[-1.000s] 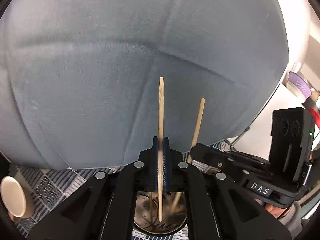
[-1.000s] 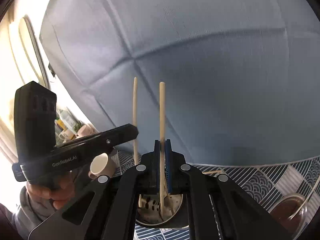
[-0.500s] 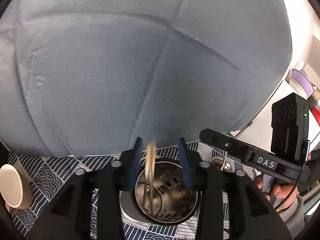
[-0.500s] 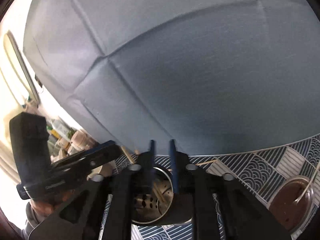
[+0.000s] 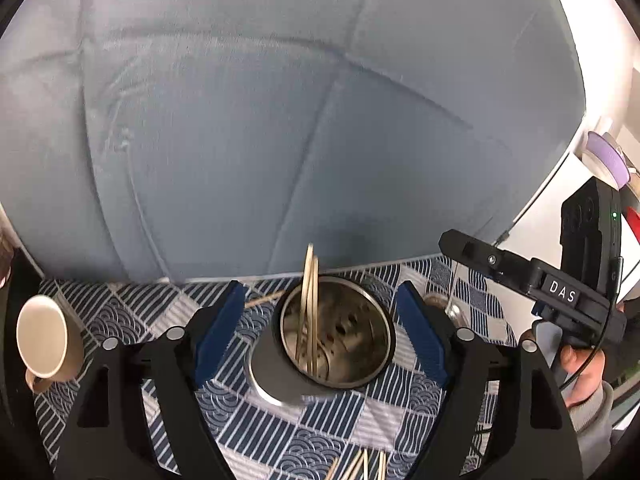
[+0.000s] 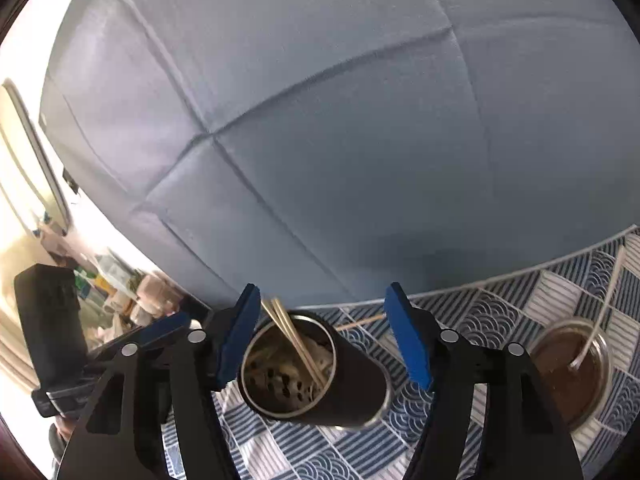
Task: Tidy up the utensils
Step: 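Move both open grippers back toward the remaining chopsticks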
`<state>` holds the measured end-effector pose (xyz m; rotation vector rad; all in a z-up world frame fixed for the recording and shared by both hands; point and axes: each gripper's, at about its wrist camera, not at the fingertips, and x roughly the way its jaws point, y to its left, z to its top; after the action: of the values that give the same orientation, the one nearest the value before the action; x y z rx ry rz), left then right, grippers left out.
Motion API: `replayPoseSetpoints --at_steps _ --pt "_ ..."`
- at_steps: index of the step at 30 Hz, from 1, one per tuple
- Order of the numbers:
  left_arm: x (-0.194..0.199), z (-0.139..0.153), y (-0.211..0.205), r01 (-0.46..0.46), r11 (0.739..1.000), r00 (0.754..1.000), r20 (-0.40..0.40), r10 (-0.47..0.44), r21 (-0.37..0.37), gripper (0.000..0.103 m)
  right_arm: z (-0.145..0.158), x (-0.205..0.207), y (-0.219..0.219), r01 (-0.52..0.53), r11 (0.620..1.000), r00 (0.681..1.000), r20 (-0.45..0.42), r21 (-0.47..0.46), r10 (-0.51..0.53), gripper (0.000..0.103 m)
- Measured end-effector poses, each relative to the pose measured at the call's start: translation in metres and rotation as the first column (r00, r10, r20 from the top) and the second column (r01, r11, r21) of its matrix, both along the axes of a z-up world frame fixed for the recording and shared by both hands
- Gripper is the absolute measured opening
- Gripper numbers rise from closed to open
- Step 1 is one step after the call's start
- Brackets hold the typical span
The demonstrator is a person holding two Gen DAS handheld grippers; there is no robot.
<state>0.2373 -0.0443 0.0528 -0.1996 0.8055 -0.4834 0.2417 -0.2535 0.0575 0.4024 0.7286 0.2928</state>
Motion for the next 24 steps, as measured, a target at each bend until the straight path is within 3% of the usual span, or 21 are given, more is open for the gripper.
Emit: replayPoseSetpoints --at_steps 3,8,14,24 --pt "-0.008 -0.005 -0.002 0.011 1.0 1.0 -0.019 -0.01 0.021 0.083 -0.003 -0.008 0.0 0.017 0.999 0.999 -0.028 -0.027 -0.018 0.068" --pt "-0.026 -0.019 -0.006 0.055 0.991 0.998 -0.025 -0.052 0.123 0.09 -0.015 -0.023 -0.005 0.044 0.998 0.996 -0.077 -0.055 -0.048 0.074" --pt "-0.033 -0.043 -0.009 0.115 0.981 0.99 -0.097 -0.101 0.155 0.093 -0.038 -0.035 -0.018 0.113 0.992 0.977 -0.176 -0.048 -0.12 0.078" --pt "-0.043 -0.076 -0.018 0.224 0.935 0.968 -0.175 -0.18 0.276 0.093 -0.074 -0.064 -0.017 0.156 0.983 0.938 -0.297 -0.1 -0.18 0.084"
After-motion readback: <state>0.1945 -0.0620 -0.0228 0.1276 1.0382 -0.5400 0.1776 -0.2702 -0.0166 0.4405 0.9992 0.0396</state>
